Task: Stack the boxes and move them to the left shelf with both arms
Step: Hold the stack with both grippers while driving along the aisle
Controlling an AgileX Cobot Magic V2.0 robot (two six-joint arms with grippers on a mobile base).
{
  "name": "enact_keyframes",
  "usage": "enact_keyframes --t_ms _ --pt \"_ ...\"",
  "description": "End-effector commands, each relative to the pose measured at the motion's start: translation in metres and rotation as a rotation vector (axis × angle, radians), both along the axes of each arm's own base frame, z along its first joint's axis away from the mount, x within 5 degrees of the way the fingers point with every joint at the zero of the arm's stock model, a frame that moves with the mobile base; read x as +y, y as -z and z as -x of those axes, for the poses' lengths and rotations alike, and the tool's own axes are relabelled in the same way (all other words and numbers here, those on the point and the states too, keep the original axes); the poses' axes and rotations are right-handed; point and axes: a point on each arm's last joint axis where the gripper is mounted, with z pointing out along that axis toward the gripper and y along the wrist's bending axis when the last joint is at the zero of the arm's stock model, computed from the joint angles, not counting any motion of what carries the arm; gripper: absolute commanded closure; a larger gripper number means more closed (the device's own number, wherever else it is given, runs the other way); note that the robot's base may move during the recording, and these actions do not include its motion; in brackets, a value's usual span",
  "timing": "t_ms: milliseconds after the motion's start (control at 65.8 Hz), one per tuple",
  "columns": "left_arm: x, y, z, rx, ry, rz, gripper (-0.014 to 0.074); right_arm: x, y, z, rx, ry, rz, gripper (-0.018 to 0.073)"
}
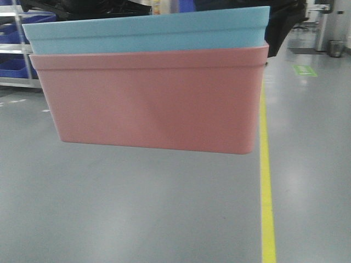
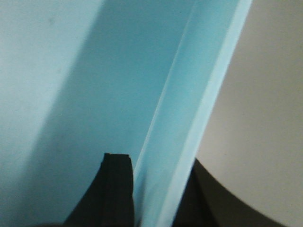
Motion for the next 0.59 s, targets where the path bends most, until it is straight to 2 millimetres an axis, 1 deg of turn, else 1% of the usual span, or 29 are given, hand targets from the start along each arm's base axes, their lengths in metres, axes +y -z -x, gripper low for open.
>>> enact_keyframes --t_ms 0,578 --pt "-0.0287 -0.0448 0.0182 -0.133 0.072 0.271 0.0599 0.0213 -0.0371 0.0044 -0.174 -0.068 -0.236 0.0503" --pt "-0.0287 -0.0448 0.0182 -0.133 0.072 0.271 0.0599 0.0213 -0.0371 0.0044 -0.174 -0.068 -0.236 0.0503"
